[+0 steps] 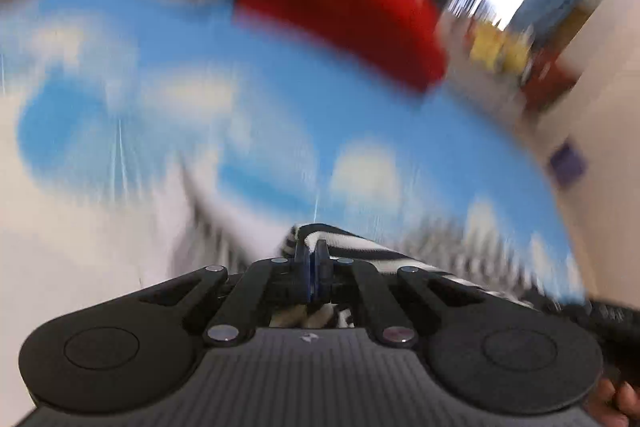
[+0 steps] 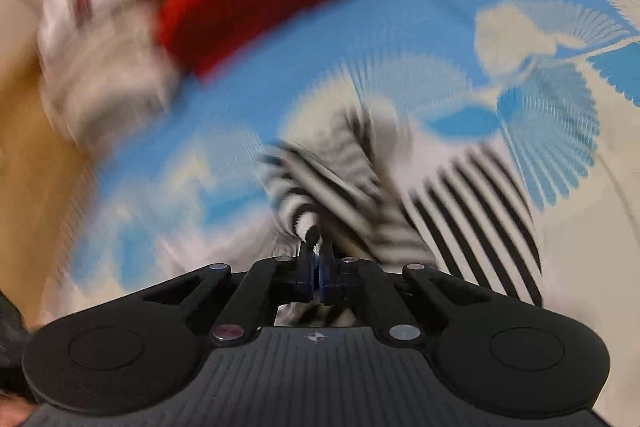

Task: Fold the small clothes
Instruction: 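Lift the hem toward the hood with the left tool while the right tool grasps the hem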

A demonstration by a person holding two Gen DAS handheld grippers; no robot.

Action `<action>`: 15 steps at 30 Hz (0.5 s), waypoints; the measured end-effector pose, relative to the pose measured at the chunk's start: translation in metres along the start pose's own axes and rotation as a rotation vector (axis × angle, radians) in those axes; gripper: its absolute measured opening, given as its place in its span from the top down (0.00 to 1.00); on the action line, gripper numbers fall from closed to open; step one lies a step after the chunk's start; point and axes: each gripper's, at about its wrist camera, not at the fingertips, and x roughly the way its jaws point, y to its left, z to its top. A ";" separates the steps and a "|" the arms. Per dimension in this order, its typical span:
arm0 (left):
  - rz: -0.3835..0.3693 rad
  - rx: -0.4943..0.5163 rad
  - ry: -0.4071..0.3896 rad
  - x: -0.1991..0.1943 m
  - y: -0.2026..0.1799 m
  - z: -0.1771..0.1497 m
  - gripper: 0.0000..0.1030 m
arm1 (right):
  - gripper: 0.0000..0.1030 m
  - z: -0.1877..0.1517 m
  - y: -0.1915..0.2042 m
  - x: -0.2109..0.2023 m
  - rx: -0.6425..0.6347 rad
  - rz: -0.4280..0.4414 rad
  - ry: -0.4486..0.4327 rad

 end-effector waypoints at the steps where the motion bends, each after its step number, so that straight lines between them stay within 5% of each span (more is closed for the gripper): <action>1: -0.038 -0.005 -0.054 -0.011 0.004 0.008 0.99 | 0.99 0.005 -0.002 -0.016 0.027 0.043 -0.051; 3: -0.057 -0.013 -0.103 -0.023 0.011 0.012 0.99 | 0.99 0.008 -0.006 -0.038 0.051 0.117 -0.100; 5: -0.017 -0.044 -0.049 -0.018 0.023 0.008 0.99 | 0.99 0.001 -0.011 -0.047 0.066 0.137 -0.080; 8: 0.042 -0.201 0.325 0.020 0.061 -0.019 0.99 | 0.99 -0.022 -0.024 -0.030 0.057 0.043 0.125; 11: 0.085 -0.261 0.425 0.030 0.073 -0.039 0.96 | 0.95 -0.049 -0.037 -0.005 0.006 -0.117 0.324; 12: 0.085 -0.241 0.416 0.029 0.069 -0.038 0.86 | 0.95 -0.054 -0.039 0.000 -0.011 -0.148 0.364; 13: 0.080 -0.227 0.396 0.026 0.065 -0.036 0.64 | 0.94 -0.053 -0.038 0.000 -0.020 -0.153 0.357; 15: 0.083 -0.210 0.358 0.023 0.056 -0.033 0.43 | 0.85 -0.044 -0.033 -0.006 -0.025 -0.137 0.301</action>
